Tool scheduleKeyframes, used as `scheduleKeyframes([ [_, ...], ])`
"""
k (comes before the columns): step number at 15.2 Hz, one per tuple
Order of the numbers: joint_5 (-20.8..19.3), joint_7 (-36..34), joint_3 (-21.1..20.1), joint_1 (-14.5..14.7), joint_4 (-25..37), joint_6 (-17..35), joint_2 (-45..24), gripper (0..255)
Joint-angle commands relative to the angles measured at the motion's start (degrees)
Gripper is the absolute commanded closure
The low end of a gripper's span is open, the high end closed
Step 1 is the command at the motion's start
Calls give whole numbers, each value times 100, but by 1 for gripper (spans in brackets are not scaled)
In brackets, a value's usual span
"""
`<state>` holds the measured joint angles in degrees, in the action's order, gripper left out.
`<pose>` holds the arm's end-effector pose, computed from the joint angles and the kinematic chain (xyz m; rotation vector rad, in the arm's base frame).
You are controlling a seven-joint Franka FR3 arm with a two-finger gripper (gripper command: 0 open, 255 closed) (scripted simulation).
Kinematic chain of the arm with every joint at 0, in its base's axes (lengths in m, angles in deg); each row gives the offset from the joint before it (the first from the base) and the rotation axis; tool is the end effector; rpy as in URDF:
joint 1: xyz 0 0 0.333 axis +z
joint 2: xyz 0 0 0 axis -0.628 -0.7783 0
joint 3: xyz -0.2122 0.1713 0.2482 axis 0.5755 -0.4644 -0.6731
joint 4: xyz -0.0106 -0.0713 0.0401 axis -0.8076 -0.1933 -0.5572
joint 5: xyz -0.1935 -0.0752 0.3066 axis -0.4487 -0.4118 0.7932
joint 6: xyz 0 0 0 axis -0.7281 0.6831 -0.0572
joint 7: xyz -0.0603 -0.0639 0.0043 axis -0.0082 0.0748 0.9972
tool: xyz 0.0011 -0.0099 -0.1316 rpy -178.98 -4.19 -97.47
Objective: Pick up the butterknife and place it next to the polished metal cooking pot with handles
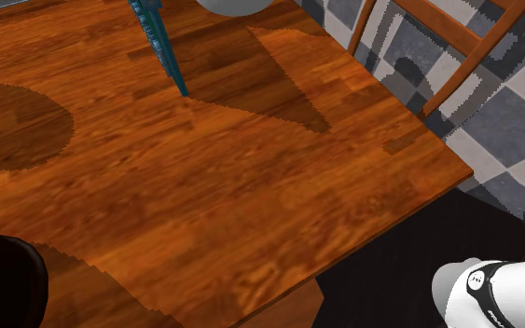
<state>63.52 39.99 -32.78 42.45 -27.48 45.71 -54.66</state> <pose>0.5568 -0.1049 0.6551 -2.6492 -1.6397 0.0112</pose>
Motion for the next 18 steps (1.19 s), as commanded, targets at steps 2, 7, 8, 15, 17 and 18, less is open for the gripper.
scheduleKeyframes([
  [2,99,440,182,-274,339,-68,-295,255],
  [7,353,1130,429,-815,1229,-345,-965,255],
  [8,418,1263,468,-942,1458,-422,-1130,255],
  [15,686,1792,573,-1515,2244,-548,-1836,255],
  [17,646,1792,579,-1453,1913,-325,-1727,255],
  [18,629,1792,580,-1426,1761,-219,-1680,255],
])
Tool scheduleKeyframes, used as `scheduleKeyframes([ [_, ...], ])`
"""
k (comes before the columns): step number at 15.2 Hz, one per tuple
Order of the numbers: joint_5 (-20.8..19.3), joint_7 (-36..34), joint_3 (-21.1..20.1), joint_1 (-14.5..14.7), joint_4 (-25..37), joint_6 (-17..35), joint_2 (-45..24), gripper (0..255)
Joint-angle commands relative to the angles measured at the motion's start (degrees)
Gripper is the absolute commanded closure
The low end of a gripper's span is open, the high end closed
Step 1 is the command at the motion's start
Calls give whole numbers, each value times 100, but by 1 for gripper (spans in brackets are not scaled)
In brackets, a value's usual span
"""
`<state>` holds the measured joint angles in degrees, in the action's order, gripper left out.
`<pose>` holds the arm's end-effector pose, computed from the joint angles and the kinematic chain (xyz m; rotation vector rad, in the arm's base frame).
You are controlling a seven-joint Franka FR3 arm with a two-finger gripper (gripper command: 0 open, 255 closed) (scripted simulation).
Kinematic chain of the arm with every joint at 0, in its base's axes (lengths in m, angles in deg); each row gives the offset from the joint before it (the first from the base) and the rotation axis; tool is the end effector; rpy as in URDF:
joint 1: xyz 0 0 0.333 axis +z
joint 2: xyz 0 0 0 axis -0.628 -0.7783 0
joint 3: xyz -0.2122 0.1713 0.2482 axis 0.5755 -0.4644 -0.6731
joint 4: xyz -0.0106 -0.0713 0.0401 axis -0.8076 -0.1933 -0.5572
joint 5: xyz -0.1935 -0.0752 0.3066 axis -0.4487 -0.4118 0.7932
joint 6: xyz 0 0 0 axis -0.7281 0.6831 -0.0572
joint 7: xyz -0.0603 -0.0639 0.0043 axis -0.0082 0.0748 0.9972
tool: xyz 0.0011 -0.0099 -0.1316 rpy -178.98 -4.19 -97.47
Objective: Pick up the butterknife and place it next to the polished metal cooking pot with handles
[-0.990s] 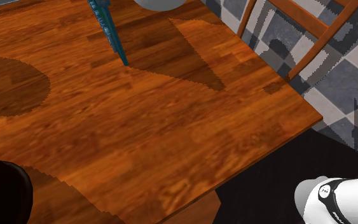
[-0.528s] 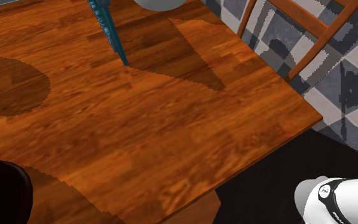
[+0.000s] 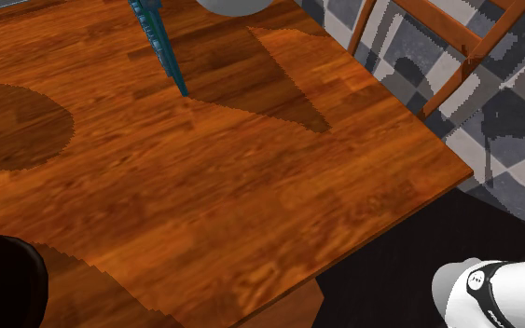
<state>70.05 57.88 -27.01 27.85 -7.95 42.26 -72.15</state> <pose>0.5951 -0.2795 0.6216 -2.6486 -1.6409 0.0116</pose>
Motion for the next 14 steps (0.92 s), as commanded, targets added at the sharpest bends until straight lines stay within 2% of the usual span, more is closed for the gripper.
scheduleKeyframes([
  [1,-39,4,5,58,-337,230,111,255],
  [14,-138,11,-4,247,-1783,1393,400,255],
])
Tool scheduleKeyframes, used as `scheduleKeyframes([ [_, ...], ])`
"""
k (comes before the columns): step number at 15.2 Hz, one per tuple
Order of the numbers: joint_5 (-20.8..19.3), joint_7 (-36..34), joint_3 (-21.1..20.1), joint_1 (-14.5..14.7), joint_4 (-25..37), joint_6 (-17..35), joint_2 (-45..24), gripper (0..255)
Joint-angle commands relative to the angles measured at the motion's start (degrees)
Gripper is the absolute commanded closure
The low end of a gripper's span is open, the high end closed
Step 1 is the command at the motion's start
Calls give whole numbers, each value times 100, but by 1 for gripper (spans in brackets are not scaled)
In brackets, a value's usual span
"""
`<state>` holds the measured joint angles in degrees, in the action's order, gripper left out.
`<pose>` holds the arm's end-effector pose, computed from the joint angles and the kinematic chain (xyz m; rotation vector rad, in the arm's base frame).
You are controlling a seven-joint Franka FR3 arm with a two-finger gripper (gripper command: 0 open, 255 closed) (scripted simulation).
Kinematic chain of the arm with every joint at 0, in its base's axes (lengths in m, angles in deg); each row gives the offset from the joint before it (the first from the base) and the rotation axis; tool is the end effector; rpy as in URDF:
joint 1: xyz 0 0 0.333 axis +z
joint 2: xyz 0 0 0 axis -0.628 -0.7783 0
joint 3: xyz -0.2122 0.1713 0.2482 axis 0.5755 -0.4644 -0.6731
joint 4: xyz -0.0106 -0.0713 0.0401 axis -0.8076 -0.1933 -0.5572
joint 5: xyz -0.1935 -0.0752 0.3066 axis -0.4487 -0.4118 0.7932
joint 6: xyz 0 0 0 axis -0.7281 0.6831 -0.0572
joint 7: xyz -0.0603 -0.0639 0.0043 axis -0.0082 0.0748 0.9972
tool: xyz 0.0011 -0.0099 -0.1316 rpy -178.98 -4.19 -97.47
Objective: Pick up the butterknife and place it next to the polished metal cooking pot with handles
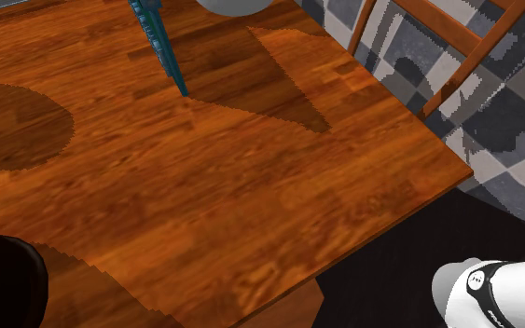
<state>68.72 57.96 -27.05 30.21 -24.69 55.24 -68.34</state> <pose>0.5919 -0.2781 0.5541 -2.6480 -1.6411 0.0118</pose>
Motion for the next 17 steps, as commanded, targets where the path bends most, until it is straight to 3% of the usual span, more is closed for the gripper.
scheduleKeyframes([
  [1,-6,5,-2,19,-197,175,27,255],
  [17,56,72,-45,80,-1303,1363,-68,255],
])
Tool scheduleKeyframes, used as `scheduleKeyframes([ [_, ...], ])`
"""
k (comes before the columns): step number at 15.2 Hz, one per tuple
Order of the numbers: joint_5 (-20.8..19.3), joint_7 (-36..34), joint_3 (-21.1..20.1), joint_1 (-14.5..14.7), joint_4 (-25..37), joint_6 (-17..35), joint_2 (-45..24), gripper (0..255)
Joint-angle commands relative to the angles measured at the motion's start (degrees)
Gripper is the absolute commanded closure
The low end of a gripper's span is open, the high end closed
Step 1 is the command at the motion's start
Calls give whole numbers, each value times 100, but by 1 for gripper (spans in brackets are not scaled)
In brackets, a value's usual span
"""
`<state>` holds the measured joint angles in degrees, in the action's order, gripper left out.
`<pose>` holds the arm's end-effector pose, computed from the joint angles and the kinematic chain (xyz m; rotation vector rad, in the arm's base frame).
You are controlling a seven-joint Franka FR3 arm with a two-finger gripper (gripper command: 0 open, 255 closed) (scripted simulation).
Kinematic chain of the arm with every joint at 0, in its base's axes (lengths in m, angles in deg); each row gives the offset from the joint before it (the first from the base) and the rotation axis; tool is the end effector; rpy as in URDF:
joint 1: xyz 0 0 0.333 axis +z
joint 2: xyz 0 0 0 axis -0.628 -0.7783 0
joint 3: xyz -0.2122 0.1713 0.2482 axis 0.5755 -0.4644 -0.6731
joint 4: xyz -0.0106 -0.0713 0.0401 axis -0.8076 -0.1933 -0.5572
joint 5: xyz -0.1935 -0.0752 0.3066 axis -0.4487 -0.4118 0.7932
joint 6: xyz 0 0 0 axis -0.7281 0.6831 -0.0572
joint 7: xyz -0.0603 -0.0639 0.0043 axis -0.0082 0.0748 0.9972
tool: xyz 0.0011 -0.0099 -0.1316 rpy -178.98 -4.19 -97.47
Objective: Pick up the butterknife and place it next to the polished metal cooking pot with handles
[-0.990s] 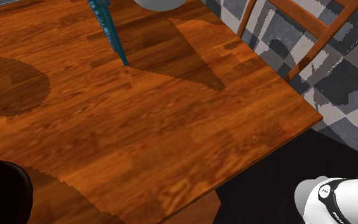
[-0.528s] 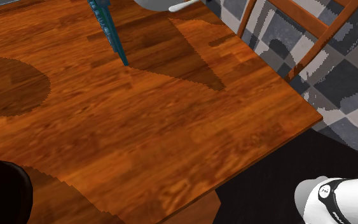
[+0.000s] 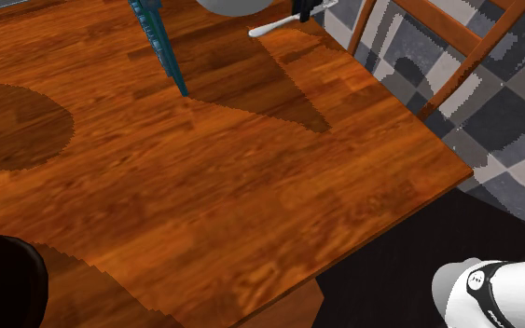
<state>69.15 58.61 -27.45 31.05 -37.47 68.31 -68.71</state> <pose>0.5921 -0.2780 0.4684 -2.6481 -1.6414 0.0116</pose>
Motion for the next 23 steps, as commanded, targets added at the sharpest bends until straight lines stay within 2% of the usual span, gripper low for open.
scheduleKeyframes([
  [1,21,13,-8,-3,-78,126,-48,255],
  [6,73,50,-32,-6,-327,473,-155,255],
  [14,73,50,-32,-6,-326,472,-155,255],
  [15,73,50,-32,-6,-326,472,-155,0],
  [20,73,50,-32,-6,-326,472,-155,0],
  [23,8,4,0,-13,81,-50,-30,0],
])
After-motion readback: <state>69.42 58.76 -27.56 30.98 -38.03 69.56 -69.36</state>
